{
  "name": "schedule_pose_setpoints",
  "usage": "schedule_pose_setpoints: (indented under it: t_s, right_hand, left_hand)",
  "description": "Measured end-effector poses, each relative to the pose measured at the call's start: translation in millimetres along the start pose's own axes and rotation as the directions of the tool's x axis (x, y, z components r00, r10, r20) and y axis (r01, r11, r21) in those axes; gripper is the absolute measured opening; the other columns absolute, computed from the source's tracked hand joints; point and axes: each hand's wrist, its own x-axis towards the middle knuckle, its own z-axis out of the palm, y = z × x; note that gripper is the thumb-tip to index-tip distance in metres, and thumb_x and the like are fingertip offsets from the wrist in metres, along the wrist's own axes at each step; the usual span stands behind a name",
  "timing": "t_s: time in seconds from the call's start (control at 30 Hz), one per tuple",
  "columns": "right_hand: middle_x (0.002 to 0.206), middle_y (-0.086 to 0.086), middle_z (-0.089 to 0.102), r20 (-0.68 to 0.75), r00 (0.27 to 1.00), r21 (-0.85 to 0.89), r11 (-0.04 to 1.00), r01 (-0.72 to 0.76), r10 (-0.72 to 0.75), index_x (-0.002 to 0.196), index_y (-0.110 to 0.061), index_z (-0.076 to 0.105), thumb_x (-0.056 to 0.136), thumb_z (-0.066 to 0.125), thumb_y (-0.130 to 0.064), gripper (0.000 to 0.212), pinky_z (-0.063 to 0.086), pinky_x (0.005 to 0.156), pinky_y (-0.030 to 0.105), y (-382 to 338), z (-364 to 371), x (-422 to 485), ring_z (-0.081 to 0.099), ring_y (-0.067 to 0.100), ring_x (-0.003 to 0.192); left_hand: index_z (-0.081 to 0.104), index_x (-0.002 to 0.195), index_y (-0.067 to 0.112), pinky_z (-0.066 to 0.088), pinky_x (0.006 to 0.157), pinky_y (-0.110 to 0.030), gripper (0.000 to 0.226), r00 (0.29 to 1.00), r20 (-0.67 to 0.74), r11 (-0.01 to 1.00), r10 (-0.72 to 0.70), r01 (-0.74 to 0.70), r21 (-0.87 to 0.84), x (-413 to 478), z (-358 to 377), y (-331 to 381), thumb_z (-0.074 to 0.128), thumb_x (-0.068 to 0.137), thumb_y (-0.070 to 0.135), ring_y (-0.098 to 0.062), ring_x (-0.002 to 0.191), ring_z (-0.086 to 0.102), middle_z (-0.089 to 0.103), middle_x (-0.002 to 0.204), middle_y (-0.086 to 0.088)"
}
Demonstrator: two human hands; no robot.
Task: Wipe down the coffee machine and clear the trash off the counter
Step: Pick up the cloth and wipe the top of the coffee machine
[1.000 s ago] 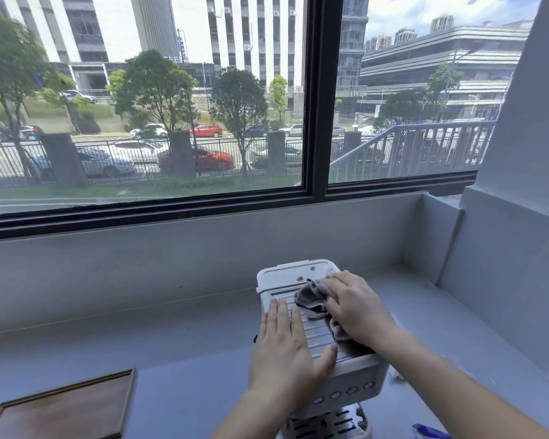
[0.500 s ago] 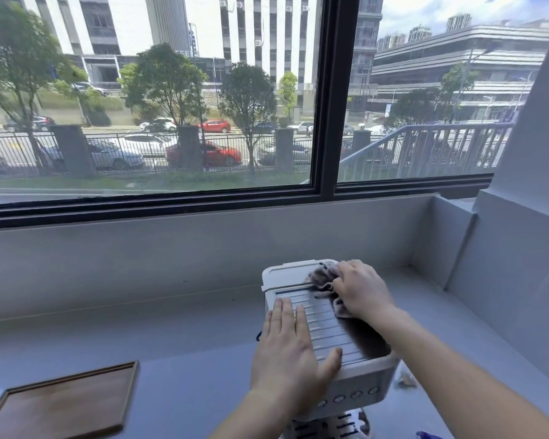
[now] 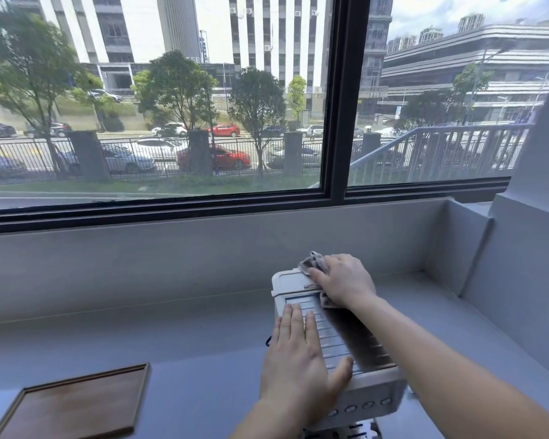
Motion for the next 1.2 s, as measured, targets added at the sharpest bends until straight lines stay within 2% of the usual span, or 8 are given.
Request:
schedule_pose_setpoints:
  t_s: [0.13,0.3,0.5,0.7,0.8,0.9,1.07,1.2]
  right_hand:
    - [0.116,-0.006,0.066,-0.019,0.960,0.066,0.958,0.280,-0.279,0.108,-0.027,0.065,0.093,0.052,-0.047,0.028,0.037,0.107,0.033,0,13,-11,0.055,0.020,0.116]
    - [0.126,0.005,0.061,0.035,0.999,0.007,1.000,-0.007,0.007,0.118,-0.026,0.065,0.097,0.050,-0.043,0.031,0.038,0.102,0.034,5,9,18,0.049,0.027,0.124]
    - [0.120,-0.010,0.066,0.140,0.918,0.268,0.906,0.327,-0.372,0.119,-0.039,0.064,0.093,0.055,-0.049,0.029,0.044,0.096,0.029,-35,15,10,0.056,0.011,0.115]
    - [0.102,0.005,0.073,0.001,0.995,0.182,0.978,-0.097,0.098,0.099,-0.024,0.072,0.093,0.056,-0.038,0.022,0.047,0.076,0.033,35,-8,16,0.063,0.030,0.100]
    - [0.103,0.002,0.068,-0.052,0.996,0.112,0.991,0.075,-0.069,0.090,-0.022,0.065,0.093,0.057,-0.034,0.015,0.041,0.091,0.033,28,5,-4,0.058,0.027,0.106]
    - [0.118,0.000,0.066,-0.064,0.963,0.066,0.962,0.265,-0.261,0.108,-0.019,0.066,0.095,0.058,-0.034,0.022,0.029,0.105,0.024,34,7,-12,0.053,0.023,0.116]
    - [0.126,0.014,0.059,0.021,0.983,-0.034,0.983,-0.182,0.182,0.122,-0.018,0.060,0.100,0.044,-0.040,0.036,0.040,0.098,0.038,19,-2,13,0.052,0.035,0.119]
    - [0.128,0.003,0.061,-0.010,0.966,0.035,0.966,0.257,-0.257,0.125,-0.021,0.059,0.098,0.043,-0.043,0.038,0.023,0.108,0.028,-20,22,-12,0.048,0.024,0.126]
  left_hand:
    - [-0.007,0.153,0.009,-0.019,0.117,-0.035,0.104,1.000,-0.017,1.000,0.006,-0.006,0.007,1,1,0,0.006,0.075,0.076,-0.021,0.146,-0.026,-0.017,0.162,-0.011]
    - [-0.003,0.154,0.011,-0.021,0.115,-0.034,0.103,0.999,-0.043,0.999,-0.010,0.009,-0.033,0,2,1,0.011,0.075,0.076,-0.020,0.146,-0.025,-0.015,0.162,-0.011]
    - [-0.002,0.155,0.012,-0.019,0.117,-0.032,0.104,0.994,-0.109,0.998,0.007,-0.013,-0.054,2,6,-1,0.011,0.073,0.076,-0.018,0.147,-0.024,-0.013,0.163,-0.010]
    - [0.004,0.155,0.013,-0.011,0.119,-0.032,0.103,0.993,-0.118,0.995,-0.022,0.011,-0.097,0,5,1,0.013,0.075,0.077,-0.016,0.147,-0.020,-0.008,0.164,-0.008]
    - [0.003,0.155,0.013,-0.014,0.118,-0.032,0.104,0.994,-0.110,0.995,-0.014,0.003,-0.096,-2,4,2,0.012,0.074,0.077,-0.017,0.147,-0.020,-0.008,0.164,-0.009]
    - [0.003,0.155,0.012,-0.017,0.116,-0.031,0.105,0.993,-0.113,0.995,-0.016,0.004,-0.102,-2,3,2,0.011,0.073,0.077,-0.018,0.147,-0.021,-0.009,0.164,-0.010]
    - [-0.004,0.154,0.013,-0.014,0.118,-0.031,0.103,0.990,-0.141,0.993,-0.022,0.005,-0.120,-2,5,1,0.017,0.076,0.076,-0.015,0.148,-0.019,-0.007,0.164,-0.007]
    - [-0.010,0.153,0.012,-0.020,0.116,-0.029,0.104,0.981,-0.193,0.991,-0.004,-0.022,-0.132,-4,8,-1,0.019,0.075,0.075,-0.012,0.145,-0.024,-0.012,0.163,-0.005]
